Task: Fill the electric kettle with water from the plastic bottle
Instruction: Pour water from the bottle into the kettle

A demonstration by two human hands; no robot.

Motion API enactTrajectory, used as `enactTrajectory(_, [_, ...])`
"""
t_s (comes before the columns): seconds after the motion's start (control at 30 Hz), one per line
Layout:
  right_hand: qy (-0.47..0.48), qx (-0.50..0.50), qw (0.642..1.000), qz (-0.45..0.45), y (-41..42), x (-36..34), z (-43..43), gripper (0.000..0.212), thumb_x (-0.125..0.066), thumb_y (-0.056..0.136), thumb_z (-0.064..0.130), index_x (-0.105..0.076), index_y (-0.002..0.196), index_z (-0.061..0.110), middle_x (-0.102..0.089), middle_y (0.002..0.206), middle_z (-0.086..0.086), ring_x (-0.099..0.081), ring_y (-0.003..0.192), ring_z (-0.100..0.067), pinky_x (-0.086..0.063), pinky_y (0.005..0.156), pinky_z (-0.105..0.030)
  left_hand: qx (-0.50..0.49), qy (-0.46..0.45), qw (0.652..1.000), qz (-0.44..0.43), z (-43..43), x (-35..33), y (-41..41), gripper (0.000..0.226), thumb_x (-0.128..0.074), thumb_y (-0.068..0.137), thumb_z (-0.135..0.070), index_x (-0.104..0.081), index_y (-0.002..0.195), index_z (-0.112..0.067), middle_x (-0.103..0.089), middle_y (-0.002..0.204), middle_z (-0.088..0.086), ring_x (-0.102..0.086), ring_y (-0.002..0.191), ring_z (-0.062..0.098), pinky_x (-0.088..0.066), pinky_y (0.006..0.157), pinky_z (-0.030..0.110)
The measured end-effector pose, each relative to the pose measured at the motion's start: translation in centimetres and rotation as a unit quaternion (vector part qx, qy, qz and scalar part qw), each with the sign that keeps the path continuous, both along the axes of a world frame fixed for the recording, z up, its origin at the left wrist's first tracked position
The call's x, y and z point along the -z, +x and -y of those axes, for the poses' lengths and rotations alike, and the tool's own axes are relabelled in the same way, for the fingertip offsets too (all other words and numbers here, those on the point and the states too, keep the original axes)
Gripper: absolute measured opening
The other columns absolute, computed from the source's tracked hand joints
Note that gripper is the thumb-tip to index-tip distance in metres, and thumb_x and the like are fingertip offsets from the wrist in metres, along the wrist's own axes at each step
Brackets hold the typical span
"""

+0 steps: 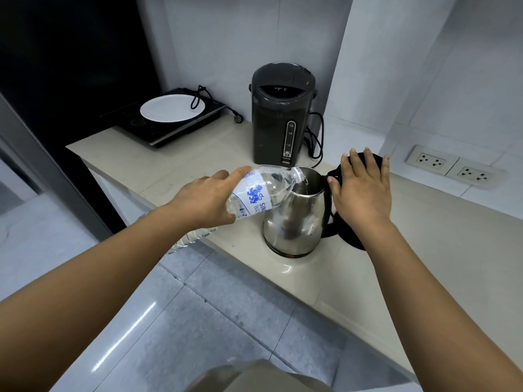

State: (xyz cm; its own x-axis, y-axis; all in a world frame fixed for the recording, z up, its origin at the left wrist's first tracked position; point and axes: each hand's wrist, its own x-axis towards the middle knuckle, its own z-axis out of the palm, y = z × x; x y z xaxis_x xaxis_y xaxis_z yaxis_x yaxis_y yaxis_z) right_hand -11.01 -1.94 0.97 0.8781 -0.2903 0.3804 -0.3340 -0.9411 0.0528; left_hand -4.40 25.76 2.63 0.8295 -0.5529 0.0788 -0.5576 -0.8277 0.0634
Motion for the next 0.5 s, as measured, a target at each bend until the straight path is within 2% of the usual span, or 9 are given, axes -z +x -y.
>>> enactTrajectory(0.5, [-0.004, 0.002, 1.0, -0.002, -0.05, -0.1, 0.07, 0.059, -0.033, 0.099, 0.044, -0.032, 0.148, 0.011, -0.027, 0.158, -0.006, -0.008, 0.149, -0.026, 0.008, 0.12, -0.046, 0.0, 0.002, 1.0, 0.014, 0.25, -0.17, 0.11, 0.099, -0.071, 0.074, -0.043, -0.004, 0.146, -0.047, -0.051, 0.122, 0.0, -0.058, 0.103, 0.032, -0.047, 0.077, 0.038])
